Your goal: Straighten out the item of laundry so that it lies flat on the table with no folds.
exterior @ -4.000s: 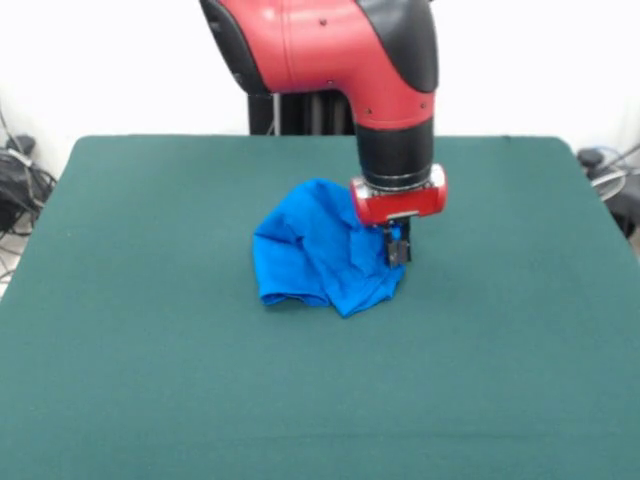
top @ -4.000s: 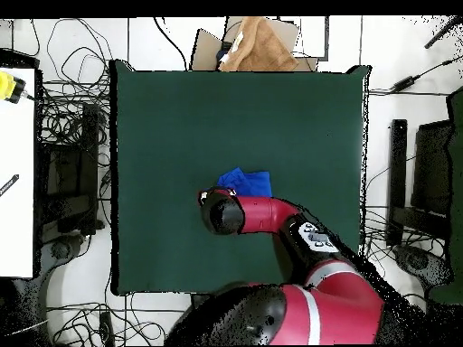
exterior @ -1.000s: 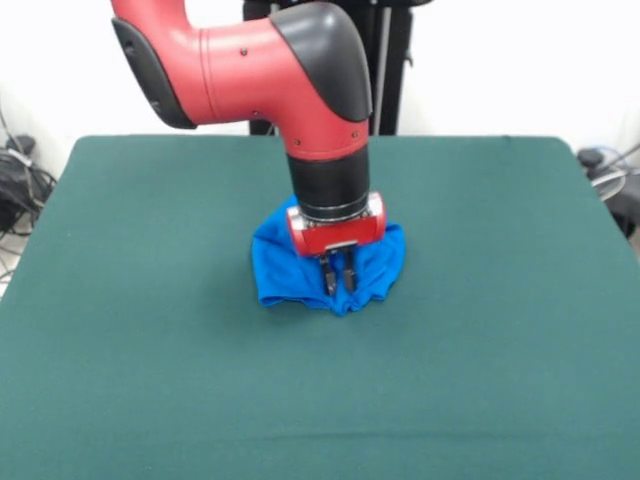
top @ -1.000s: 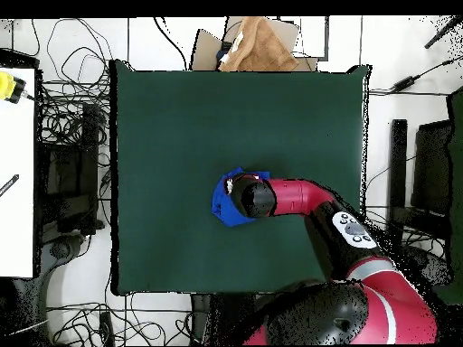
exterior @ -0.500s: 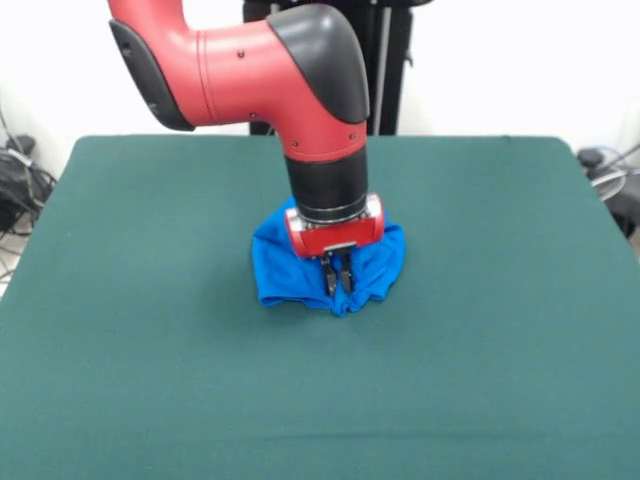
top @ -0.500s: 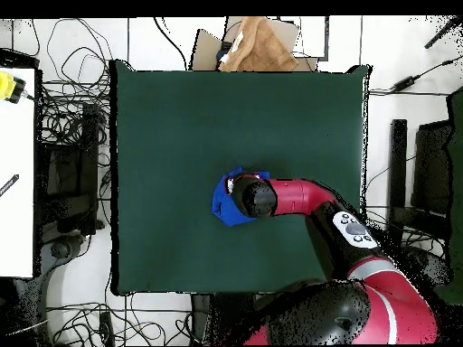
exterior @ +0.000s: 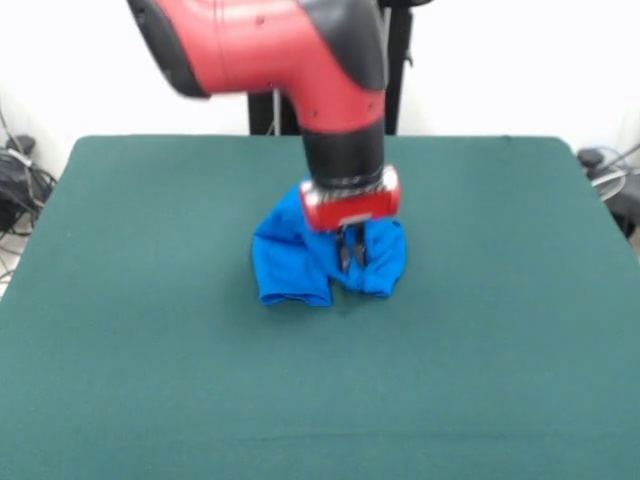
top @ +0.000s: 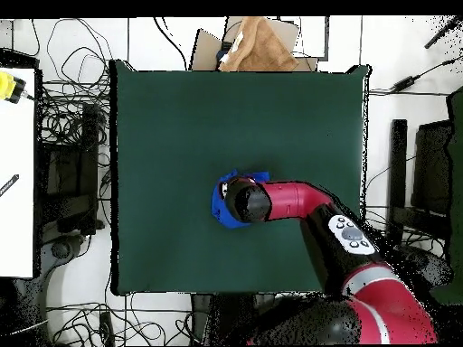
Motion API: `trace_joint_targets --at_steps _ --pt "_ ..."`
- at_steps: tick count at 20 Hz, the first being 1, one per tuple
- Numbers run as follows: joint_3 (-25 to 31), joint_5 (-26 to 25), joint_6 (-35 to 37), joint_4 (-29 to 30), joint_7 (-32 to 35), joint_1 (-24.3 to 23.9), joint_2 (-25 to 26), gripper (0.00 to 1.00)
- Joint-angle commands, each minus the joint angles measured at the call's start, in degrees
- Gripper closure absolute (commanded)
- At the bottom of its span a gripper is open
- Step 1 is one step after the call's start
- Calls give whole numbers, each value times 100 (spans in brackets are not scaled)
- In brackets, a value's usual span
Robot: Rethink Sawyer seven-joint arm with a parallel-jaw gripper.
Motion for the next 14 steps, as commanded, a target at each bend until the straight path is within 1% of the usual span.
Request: trace_joint_targets --at_steps 1,3,5,6,11,14 --pt "72 1056 1636 1539 731 458 -2486 100" --pt "-58 1305 2017 1557 778 671 -2884 100" --pt "-247 1450 2356 1463 982 1004 -3126 100" --pt "-330 1521 2506 1412 1123 1164 -3193 100" --pt "-542 1805 2704 1196 1900 1877 -3198 100" --pt "-801 1963 3099 973 2389 2431 -3373 100"
